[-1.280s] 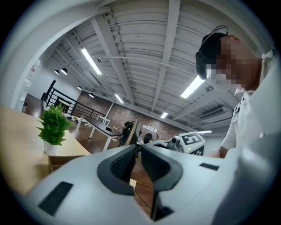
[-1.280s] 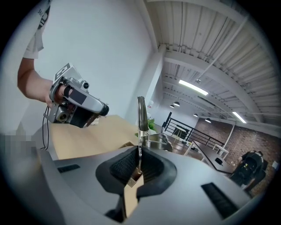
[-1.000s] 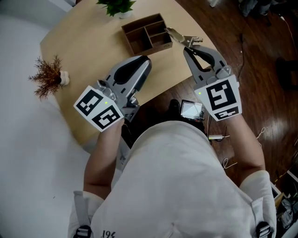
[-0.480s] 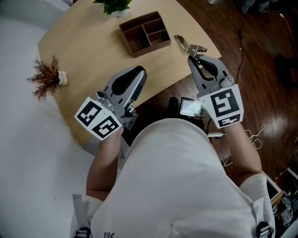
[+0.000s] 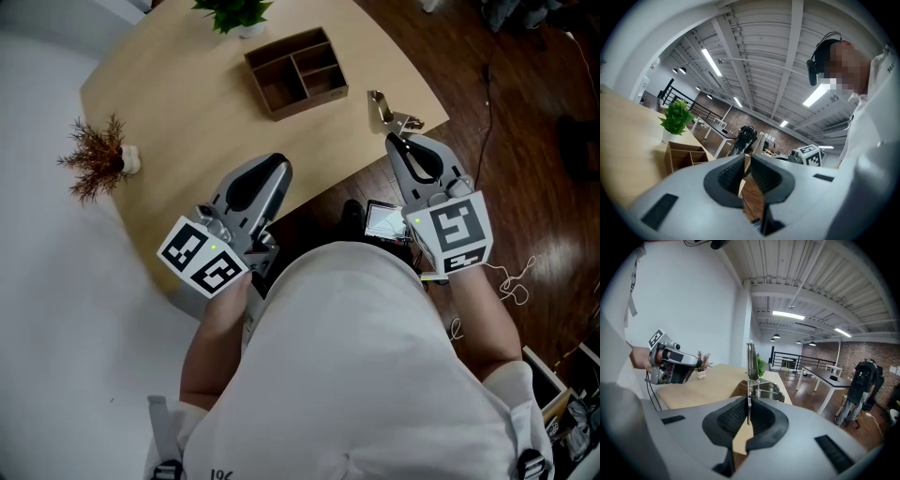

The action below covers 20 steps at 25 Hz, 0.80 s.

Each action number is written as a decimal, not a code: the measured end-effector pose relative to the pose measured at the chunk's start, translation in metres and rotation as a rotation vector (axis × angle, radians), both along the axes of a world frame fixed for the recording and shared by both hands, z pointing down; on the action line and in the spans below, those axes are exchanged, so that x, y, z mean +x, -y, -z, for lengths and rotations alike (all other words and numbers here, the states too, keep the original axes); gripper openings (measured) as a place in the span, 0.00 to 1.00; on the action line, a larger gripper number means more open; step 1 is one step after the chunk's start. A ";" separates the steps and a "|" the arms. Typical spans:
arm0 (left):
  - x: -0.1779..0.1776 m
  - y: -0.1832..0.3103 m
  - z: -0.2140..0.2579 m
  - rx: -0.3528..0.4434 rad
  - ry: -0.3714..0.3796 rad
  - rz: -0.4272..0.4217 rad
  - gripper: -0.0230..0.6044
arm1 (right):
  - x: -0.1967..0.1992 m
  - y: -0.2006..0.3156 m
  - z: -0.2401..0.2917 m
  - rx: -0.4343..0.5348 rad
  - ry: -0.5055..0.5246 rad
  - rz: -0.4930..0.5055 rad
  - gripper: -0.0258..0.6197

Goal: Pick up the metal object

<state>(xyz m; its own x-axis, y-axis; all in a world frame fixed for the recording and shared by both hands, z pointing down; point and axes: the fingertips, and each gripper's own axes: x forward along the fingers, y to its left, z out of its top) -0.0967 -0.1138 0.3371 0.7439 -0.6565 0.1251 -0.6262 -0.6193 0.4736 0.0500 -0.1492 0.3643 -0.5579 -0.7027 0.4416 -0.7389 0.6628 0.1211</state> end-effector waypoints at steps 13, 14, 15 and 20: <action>-0.005 -0.016 -0.019 -0.049 0.019 0.016 0.07 | 0.009 -0.011 -0.022 -0.082 0.036 -0.043 0.05; -0.005 -0.017 -0.020 -0.053 0.020 0.016 0.07 | 0.009 -0.012 -0.023 -0.088 0.040 -0.047 0.05; -0.006 -0.018 -0.022 -0.058 0.021 0.016 0.07 | 0.009 -0.012 -0.024 -0.094 0.044 -0.050 0.05; -0.010 -0.021 -0.027 -0.074 0.020 0.023 0.07 | 0.010 -0.015 -0.033 -0.124 0.055 -0.063 0.05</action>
<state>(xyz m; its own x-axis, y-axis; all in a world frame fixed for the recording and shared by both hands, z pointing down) -0.1067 -0.0931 0.3644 0.7259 -0.6614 0.1887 -0.6494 -0.5687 0.5047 0.0604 -0.1344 0.3970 -0.5401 -0.6790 0.4972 -0.7830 0.6221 -0.0011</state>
